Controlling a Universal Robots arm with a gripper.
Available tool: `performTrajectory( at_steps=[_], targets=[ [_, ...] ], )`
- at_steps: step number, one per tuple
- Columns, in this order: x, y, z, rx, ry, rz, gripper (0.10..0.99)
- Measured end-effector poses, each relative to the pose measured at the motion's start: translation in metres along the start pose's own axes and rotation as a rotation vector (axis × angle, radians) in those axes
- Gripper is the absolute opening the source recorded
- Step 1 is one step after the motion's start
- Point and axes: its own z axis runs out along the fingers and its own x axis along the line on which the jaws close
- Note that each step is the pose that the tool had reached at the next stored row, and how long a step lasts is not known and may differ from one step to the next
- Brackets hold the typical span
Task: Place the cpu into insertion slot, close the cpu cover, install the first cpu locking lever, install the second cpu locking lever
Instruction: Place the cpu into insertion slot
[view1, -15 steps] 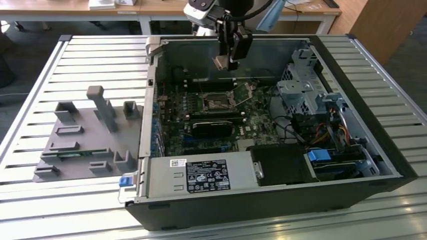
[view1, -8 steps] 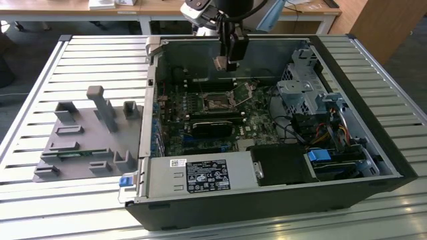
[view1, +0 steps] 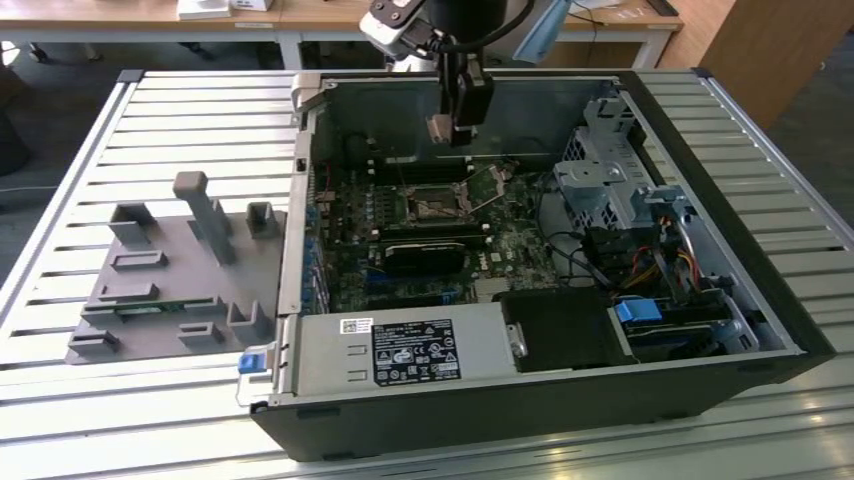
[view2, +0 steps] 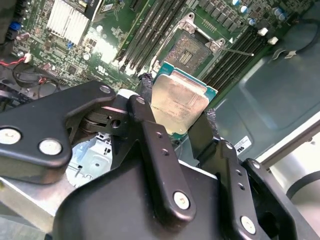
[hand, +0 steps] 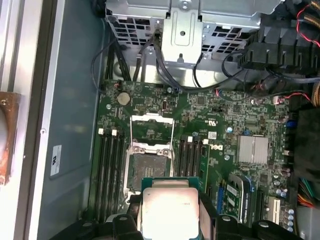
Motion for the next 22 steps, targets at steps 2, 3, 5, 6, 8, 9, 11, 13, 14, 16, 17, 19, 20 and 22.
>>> performTrajectory(
  at_steps=[2, 3, 5, 6, 8, 9, 11, 13, 14, 16, 17, 19, 20, 22],
  targets=[
    [0.0002, -0.0002, 0.0038, 0.000, 0.0000, 0.000, 0.537],
    [0.0002, -0.0003, 0.0056, 0.000, -0.0002, 0.000, 0.537],
    [0.0002, -0.0005, 0.0091, 0.000, -0.0008, 0.000, 0.537],
    [0.0002, -0.0005, 0.0108, 0.000, -0.0011, 0.000, 0.537],
    [0.0001, -0.0007, 0.0138, 0.000, -0.0014, 0.000, 0.537],
    [0.0001, -0.0008, 0.0149, 0.000, -0.0014, 0.000, 0.537],
    [0.0001, -0.0009, 0.0177, 0.000, -0.0014, 0.000, 0.537],
    [0.0003, -0.0010, 0.0200, 0.001, -0.0014, 0.000, 0.537],
    [0.0005, -0.0010, 0.0208, 0.001, -0.0016, 0.000, 0.537],
    [0.0005, -0.0011, 0.0233, 0.001, -0.0017, 0.001, 0.537],
    [0.0005, -0.0012, 0.0246, 0.001, -0.0018, 0.003, 0.537],
    [0.0005, -0.0013, 0.0265, 0.001, -0.0022, 0.009, 0.537],
    [0.0005, -0.0013, 0.0271, 0.001, -0.0025, 0.013, 0.537],
    [0.0005, -0.0014, 0.0282, 0.000, -0.0034, 0.027, 0.537]
  ],
)
